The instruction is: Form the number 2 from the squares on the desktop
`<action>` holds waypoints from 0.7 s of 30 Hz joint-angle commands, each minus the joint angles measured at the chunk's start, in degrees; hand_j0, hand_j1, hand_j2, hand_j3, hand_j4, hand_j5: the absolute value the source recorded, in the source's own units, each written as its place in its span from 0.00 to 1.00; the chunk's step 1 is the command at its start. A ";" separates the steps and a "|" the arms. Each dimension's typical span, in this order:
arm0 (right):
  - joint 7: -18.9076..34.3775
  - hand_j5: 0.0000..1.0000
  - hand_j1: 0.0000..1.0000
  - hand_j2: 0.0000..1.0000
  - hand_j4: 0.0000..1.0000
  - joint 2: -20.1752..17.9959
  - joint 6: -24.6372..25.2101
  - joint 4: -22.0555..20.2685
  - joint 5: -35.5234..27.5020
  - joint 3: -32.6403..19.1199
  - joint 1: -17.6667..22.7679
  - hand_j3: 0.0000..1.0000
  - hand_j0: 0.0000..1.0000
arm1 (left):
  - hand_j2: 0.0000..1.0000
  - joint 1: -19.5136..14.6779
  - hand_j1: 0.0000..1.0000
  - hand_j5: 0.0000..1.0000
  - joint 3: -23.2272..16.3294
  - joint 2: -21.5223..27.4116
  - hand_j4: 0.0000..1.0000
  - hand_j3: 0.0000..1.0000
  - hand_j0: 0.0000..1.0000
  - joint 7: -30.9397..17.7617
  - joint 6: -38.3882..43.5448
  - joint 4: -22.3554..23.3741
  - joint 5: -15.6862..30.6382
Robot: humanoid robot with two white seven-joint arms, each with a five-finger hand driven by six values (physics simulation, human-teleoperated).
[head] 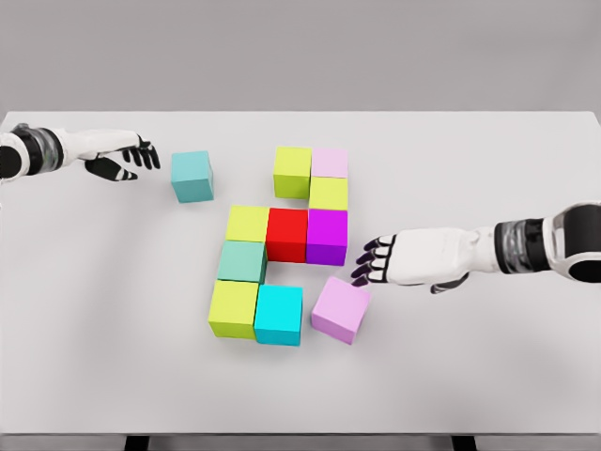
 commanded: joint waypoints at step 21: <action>-0.02 1.00 1.00 1.00 1.00 -8.91 0.13 -2.30 -6.01 -2.88 -1.85 1.00 1.00 | 0.60 2.72 0.60 0.60 0.82 4.69 0.60 0.60 0.60 0.02 3.61 -7.45 3.09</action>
